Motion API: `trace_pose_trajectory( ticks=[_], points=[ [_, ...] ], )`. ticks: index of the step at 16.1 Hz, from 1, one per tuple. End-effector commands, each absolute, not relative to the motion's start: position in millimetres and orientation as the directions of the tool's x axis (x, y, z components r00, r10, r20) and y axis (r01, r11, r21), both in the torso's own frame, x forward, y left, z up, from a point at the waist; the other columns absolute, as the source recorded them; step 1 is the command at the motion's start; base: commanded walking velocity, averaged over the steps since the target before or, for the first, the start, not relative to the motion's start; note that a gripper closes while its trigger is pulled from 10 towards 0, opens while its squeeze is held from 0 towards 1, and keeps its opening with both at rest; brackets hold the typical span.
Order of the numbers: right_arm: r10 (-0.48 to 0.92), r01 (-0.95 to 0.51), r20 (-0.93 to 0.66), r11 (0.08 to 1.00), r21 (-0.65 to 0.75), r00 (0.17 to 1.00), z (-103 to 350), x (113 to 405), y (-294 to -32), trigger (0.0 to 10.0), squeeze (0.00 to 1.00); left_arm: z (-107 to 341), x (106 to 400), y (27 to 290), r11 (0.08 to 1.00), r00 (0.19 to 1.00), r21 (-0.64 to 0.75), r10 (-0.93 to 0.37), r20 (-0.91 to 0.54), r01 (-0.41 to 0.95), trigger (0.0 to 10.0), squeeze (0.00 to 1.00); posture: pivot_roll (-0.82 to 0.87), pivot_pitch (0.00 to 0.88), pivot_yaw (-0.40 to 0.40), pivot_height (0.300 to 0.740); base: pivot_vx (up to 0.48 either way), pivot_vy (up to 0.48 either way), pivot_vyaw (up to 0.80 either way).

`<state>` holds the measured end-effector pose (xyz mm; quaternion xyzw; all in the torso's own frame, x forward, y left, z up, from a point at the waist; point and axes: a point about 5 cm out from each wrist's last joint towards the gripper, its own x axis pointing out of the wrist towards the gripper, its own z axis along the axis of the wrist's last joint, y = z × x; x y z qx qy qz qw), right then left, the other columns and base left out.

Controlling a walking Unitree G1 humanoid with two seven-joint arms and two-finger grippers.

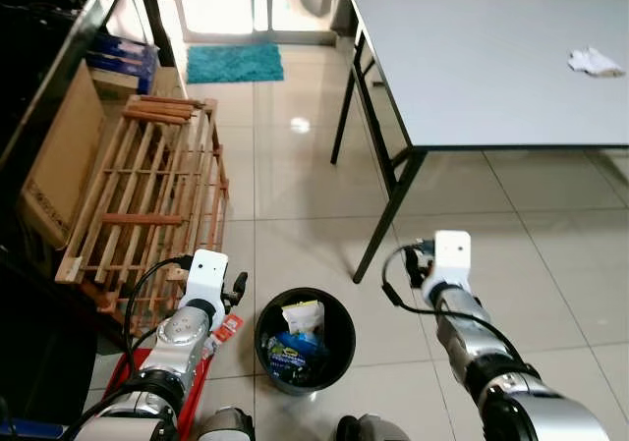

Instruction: Picking trash to rubbish bin

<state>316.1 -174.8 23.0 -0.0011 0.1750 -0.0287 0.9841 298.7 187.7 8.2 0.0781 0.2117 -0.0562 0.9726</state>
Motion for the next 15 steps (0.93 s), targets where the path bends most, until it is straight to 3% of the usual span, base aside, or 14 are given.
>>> trace_pose_trajectory(
  ticks=[1, 8, 15],
  points=[
    [-0.11, 0.113, -0.385, 0.994, -0.015, 0.916, 12.2, 305.5, -186.7, 10.0, 0.0, 3.3, 294.7, 186.6, 0.984, 0.899, 0.122, -0.064, -0.434, 0.129, 10.0, 0.0, 0.01, 0.089, -0.069, 0.74, 0.0, 0.0, 0.0],
    [-0.18, 0.199, -0.493, 0.98, -0.014, 0.851, -16.7, 274.7, -198.8, 10.0, 0.0, -2.0, 288.2, 194.2, 0.981, 0.887, 0.143, -0.054, -0.459, 0.133, 10.0, 0.0, 0.0, 0.089, -0.033, 0.74, 0.0, 0.0, 0.0],
    [-0.129, 0.166, -0.646, 0.986, -0.003, 0.753, -56.0, 227.1, -185.3, 10.0, 0.0, -31.1, 256.0, 199.5, 0.989, 0.828, 0.139, 0.031, -0.56, 0.058, 10.0, 0.0, -0.01, 0.108, -0.046, 0.74, 0.0, 0.0, 0.0]
  ],
)
